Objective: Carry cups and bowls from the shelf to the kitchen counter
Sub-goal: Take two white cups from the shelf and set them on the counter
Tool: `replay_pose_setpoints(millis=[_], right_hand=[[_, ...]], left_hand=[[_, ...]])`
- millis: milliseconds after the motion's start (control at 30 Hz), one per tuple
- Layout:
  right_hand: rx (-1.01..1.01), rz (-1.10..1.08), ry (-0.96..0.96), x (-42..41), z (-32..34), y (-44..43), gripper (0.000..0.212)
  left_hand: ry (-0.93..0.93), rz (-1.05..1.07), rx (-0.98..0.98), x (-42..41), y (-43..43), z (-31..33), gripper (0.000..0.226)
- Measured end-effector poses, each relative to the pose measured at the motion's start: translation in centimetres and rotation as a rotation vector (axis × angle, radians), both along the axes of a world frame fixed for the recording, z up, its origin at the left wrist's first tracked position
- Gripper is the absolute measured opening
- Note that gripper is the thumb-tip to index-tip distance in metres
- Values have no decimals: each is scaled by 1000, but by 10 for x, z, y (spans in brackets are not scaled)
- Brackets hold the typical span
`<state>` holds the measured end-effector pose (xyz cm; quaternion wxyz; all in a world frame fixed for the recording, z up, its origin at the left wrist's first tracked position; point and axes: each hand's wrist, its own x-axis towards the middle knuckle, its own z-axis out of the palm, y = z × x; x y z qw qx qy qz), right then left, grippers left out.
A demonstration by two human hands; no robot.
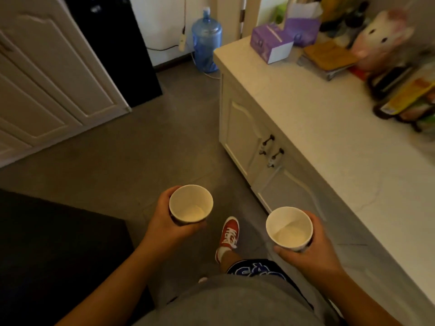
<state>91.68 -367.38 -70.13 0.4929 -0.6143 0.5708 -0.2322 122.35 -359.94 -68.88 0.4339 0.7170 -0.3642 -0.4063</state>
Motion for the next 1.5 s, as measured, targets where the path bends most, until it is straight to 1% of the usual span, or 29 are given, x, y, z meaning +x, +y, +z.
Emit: replay_pose_setpoints(millis=[133, 233, 367, 467, 600, 833, 1000, 1133, 1200, 1400, 1500], right_hand=[[-22, 15, -8, 26, 0, -60, 85], [-82, 49, 17, 52, 9, -104, 82], [-91, 105, -21, 82, 14, -158, 85], [-121, 116, -26, 99, 15, -192, 92], [-161, 69, -25, 121, 11, -236, 93], [-198, -136, 12, 151, 21, -301, 89], [-231, -363, 61, 158, 28, -327, 89], [-273, -537, 123, 152, 32, -338, 88], [-276, -616, 150, 144, 29, -339, 93], [-208, -839, 176, 115, 10, -334, 90], [-185, -926, 182, 100, -2, -337, 93]], left_hand=[[-9, -46, 30, 22, -63, 3, 89], [-7, -44, 36, 36, -97, 8, 89], [8, -37, 46, 50, -135, 14, 88], [17, -40, 62, 62, -166, 19, 87], [6, -108, 55, 86, -224, 18, 88], [21, -379, 4, 128, -355, 13, 87], [69, -615, 26, 134, -441, 9, 89], [44, -808, -3, 106, -491, 2, 92], [31, -865, -39, 83, -510, -4, 92], [5, -888, -99, 12, -546, -29, 91], [-23, -894, -116, -20, -562, -39, 91]])
